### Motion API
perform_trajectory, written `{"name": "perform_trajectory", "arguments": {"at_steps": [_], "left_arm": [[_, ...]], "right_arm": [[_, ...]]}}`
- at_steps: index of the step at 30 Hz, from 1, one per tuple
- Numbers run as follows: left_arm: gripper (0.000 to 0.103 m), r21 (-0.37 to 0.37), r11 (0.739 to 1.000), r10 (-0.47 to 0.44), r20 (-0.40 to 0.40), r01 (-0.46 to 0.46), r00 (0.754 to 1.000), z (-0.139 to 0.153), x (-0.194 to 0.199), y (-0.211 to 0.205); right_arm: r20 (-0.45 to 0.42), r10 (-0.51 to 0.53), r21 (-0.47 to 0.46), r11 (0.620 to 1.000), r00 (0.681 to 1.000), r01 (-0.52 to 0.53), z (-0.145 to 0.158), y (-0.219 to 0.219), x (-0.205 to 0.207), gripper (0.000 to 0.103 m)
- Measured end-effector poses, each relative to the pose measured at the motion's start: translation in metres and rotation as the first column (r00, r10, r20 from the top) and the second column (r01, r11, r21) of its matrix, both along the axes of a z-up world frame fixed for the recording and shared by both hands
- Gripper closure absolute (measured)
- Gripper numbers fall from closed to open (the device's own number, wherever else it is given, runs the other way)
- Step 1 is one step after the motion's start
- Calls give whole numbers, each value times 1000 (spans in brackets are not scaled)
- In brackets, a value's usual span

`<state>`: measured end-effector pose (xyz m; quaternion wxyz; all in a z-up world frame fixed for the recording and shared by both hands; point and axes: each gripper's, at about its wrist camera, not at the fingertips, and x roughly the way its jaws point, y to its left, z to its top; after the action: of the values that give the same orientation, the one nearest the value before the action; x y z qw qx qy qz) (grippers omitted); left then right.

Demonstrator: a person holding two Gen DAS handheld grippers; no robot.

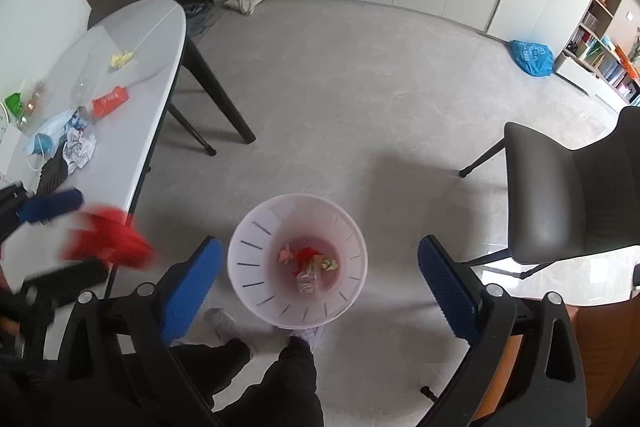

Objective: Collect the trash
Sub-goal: 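Carry both papers to the wastebasket and release them inside, then grasp the snack packet with the left gripper while the right grasps crumpled foil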

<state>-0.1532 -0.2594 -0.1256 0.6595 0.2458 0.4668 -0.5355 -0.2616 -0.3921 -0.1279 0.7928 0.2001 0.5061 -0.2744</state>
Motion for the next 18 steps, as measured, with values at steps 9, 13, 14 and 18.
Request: {"name": "perform_trajectory", "arguments": {"at_steps": [9,13,14,18], "left_arm": [[8,2,1000,5,10,-5,1000,6,-5,-15],[8,-4,999,41,-5,-41,999,9,1,-9],[8,-4,999,45,-5,-45,999,8,2,-8],[8,-4,997,78,-7,-78,997,8,10,0]], "right_arm": [[-3,6,-5,1000,1000,-6,-2,-8,-7,3],[2,18,-7,1000,1000,-18,0,-7,-3,3],[3,24,-6,1000,1000,-24,0,-6,-1,3],[3,43,-4,999,999,-43,0,-2,8,3]]}}
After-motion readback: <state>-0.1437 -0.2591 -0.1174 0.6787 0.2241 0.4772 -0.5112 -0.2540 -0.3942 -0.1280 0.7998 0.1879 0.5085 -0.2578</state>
